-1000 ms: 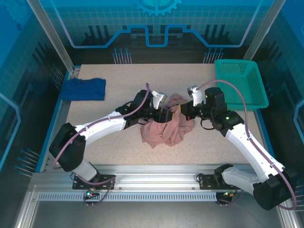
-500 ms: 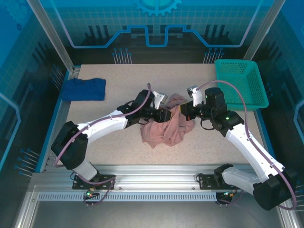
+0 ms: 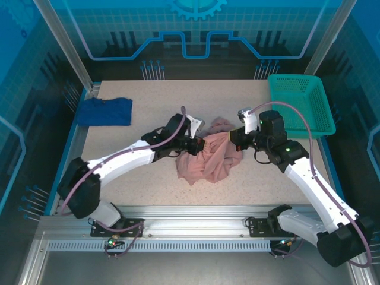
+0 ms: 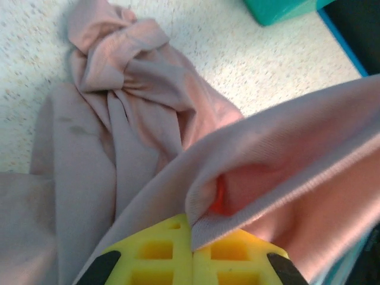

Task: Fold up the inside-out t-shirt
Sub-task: Adjust the T-shirt at the center of the table.

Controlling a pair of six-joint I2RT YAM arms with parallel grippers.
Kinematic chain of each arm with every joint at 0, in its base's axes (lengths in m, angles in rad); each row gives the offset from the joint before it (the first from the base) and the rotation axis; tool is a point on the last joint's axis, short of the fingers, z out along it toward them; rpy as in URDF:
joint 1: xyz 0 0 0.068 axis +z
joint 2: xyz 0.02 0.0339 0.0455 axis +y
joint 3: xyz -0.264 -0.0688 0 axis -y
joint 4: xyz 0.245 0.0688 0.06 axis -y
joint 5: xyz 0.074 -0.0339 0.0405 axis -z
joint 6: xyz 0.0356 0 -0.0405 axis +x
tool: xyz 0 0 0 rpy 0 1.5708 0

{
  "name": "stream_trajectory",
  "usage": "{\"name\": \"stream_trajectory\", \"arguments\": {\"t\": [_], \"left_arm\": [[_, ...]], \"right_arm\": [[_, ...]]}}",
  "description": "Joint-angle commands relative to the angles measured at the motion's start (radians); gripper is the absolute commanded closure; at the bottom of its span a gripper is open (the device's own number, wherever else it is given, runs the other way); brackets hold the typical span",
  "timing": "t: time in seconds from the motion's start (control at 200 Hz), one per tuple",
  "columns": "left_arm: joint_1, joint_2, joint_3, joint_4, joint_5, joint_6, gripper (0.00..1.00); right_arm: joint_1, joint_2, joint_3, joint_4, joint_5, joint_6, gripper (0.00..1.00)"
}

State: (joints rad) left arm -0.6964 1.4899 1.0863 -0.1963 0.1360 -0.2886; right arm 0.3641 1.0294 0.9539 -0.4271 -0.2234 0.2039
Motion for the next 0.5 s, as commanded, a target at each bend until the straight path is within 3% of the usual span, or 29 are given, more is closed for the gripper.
{"name": "stream_trajectory", "arguments": {"t": [0.0,0.16,0.305,0.375,0.495], "left_arm": [[0.025,-0.114,-0.036,-0.005,0.05,0.004,1.0],[0.082,-0.222,-0.101,0.034,0.235,-0.024,1.0],[0.199,-0.32,-0.207,0.116,0.398,-0.103,1.0],[0.237,-0.357,-0.245,0.108,0.367,-0.121,1.0],[0.235,-0.321,-0.22,-0.053,0.189,-0.062,1.0]], "right_arm": [[-0.011,-0.025,0.005,-0.015,0.041,-0.029,1.0],[-0.004,-0.007,0.008,-0.014,0.054,-0.035,1.0],[-0.002,0.006,0.024,-0.044,0.113,-0.05,1.0],[0.002,0.007,0.026,-0.034,0.088,-0.045,1.0],[0.023,0.02,0.005,0.056,-0.054,-0.012,1.0]]}}
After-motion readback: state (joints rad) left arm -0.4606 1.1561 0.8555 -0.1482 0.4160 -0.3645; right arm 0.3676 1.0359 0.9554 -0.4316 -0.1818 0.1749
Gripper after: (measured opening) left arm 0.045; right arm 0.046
